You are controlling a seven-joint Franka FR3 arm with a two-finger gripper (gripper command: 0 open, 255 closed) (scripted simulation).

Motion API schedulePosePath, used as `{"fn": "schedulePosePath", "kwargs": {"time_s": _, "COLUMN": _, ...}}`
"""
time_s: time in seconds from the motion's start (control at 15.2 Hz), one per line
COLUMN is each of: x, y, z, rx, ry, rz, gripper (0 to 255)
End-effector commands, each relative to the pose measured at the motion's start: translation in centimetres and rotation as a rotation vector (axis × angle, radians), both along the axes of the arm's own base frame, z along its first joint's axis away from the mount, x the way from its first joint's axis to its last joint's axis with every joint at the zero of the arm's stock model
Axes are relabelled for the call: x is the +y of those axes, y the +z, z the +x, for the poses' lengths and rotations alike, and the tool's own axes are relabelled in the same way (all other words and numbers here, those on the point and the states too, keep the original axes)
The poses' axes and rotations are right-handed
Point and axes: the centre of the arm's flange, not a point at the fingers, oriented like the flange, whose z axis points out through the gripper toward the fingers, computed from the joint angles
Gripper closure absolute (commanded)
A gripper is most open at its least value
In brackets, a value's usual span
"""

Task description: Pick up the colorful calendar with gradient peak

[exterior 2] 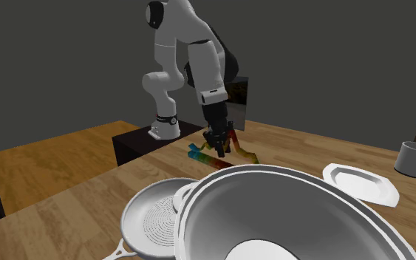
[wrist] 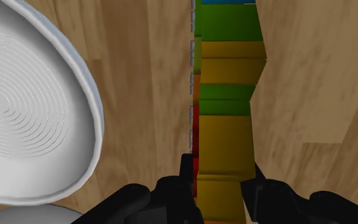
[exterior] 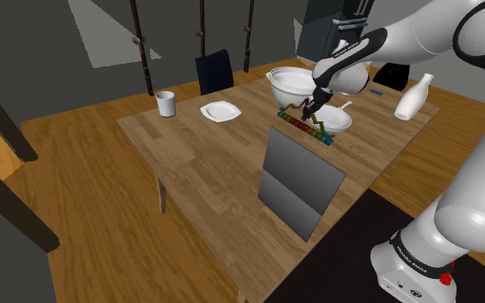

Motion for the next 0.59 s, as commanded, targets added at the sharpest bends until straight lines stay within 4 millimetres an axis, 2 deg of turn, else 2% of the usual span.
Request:
{"fn": "schedulePosePath", "kwargs": {"time_s": 0.0, "x": 0.0, "y": 1.2, "z": -0.1, "rx": 0.0, "ry": 0.0, "rz": 0.0, "gripper": 255}}
{"fn": "schedulePosePath", "kwargs": {"time_s": 0.4, "x": 0.0, "y": 4.3, "z": -0.1, "rx": 0.0, "ry": 0.0, "rz": 0.0, "gripper": 255}}
{"fn": "schedulePosePath", "kwargs": {"time_s": 0.53, "x": 0.0, "y": 4.4, "z": -0.1, "rx": 0.0, "ry": 0.0, "rz": 0.0, "gripper": 255}}
